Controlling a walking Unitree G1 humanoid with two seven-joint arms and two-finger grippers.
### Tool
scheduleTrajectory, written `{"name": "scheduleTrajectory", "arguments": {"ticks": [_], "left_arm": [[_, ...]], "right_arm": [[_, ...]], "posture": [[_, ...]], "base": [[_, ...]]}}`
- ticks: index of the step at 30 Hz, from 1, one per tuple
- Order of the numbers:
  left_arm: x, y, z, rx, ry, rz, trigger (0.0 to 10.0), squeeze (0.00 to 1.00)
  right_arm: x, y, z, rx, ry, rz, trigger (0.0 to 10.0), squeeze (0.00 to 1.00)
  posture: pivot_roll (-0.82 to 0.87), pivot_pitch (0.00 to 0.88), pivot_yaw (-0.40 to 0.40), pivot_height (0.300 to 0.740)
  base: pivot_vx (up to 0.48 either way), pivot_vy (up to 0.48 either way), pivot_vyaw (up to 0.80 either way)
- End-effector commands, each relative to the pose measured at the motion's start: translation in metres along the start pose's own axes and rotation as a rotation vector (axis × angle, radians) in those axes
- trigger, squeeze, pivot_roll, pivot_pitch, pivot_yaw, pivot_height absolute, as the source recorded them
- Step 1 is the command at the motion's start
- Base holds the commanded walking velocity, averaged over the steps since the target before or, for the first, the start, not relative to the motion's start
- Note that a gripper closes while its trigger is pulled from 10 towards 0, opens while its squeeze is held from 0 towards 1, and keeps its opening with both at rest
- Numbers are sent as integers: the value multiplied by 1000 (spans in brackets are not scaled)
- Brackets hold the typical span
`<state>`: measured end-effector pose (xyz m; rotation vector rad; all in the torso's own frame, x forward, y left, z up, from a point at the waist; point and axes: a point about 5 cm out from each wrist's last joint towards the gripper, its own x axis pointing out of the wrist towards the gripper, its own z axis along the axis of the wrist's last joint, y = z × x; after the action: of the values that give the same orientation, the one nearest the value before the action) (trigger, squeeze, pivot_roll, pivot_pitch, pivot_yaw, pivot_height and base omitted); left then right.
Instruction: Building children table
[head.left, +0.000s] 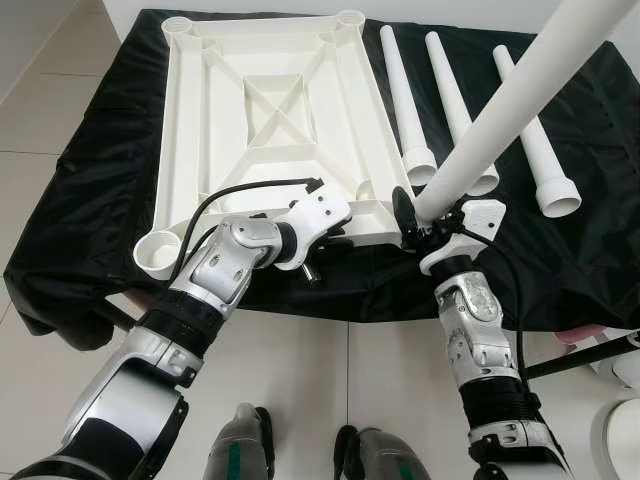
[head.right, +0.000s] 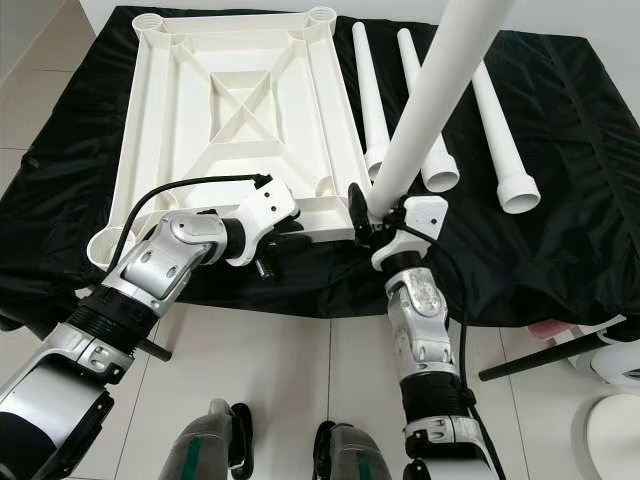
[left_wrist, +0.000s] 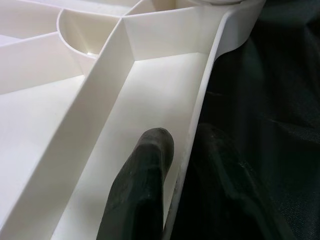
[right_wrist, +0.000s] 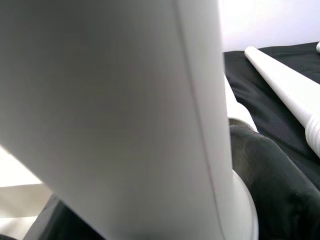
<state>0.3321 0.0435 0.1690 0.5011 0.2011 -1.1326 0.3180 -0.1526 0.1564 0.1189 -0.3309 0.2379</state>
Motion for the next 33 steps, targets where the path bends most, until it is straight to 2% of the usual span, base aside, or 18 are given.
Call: {"name": "scheduleTrajectory", "arguments": {"ticks": [1, 3, 4, 5, 6, 9, 13, 14, 15, 16, 19, 22, 26, 28, 33], "left_arm": [[4, -5, 0, 17, 7, -50, 10000, 0], [4, -5, 0, 18, 6, -47, 10000, 0], [4, -4, 1, 9, -3, -44, 10000, 184], [4, -4, 2, 1, -9, -42, 10000, 490], [4, -3, 4, -13, -24, -46, 10000, 1000], [2, -3, 8, -35, -55, -61, 10000, 1000], [2, -4, 12, -13, -67, -71, 10000, 1000], [1, -4, 15, -12, -77, -79, 10000, 537], [1, -4, 15, -12, -77, -79, 10000, 537], [0, -5, 17, -13, -88, -87, 10000, 0], [0, -5, 19, -11, -99, -95, 10000, 0], [-11, 3, 42, -54, -204, -101, 10000, 0], [-14, 6, 48, -65, -232, -96, 10000, 0], [-24, 18, 66, -93, -308, -66, 10000, 0], [-32, 23, 85, -109, -385, -53, 10000, 0]], "right_arm": [[2, -1, 0, -10, 12, -1, 10000, 0], [2, -2, -1, -13, 15, -2, 10000, 0], [3, -2, -1, -15, 19, -1, 10000, 0], [3, -2, -1, -17, 20, 1, 10000, 0], [4, -2, 0, -18, 21, 0, 10000, 0], [5, -2, 0, -14, 25, -4, 10000, 0], [7, -4, 0, -10, 31, -16, 10000, 0], [8, -5, 0, -9, 32, -22, 10000, 0], [8, -5, 0, -9, 32, -22, 10000, 0], [9, -6, 1, -9, 34, -25, 10000, 0], [9, -6, 1, -10, 35, -28, 10000, 0], [10, -11, 1, -20, 42, -40, 10000, 0], [10, -13, 1, -24, 44, -44, 10000, 0], [11, -17, 2, -34, 47, -54, 10000, 0], [11, -21, 2, -40, 51, -69, 10000, 0]], "posture": [[69, 129, 27, 740], [69, 129, 23, 740], [68, 129, 21, 740], [68, 129, 21, 740], [68, 128, 19, 740], [68, 127, 18, 740], [67, 124, 13, 740], [66, 123, 13, 740], [66, 123, 13, 740], [67, 123, 12, 740], [67, 124, 10, 740], [70, 118, 4, 740], [70, 117, 3, 740], [65, 112, 3, 740], [63, 104, 2, 740]], "base": [[0, 0, 0], [0, 0, 0], [0, 0, 0], [0, 0, 0], [0, 0, 0], [0, 0, 0], [0, 0, 0], [0, 0, 0], [0, 0, 0], [0, 0, 0], [0, 0, 0], [0, 0, 0], [0, 0, 0], [0, 0, 0], [0, 0, 0]]}}
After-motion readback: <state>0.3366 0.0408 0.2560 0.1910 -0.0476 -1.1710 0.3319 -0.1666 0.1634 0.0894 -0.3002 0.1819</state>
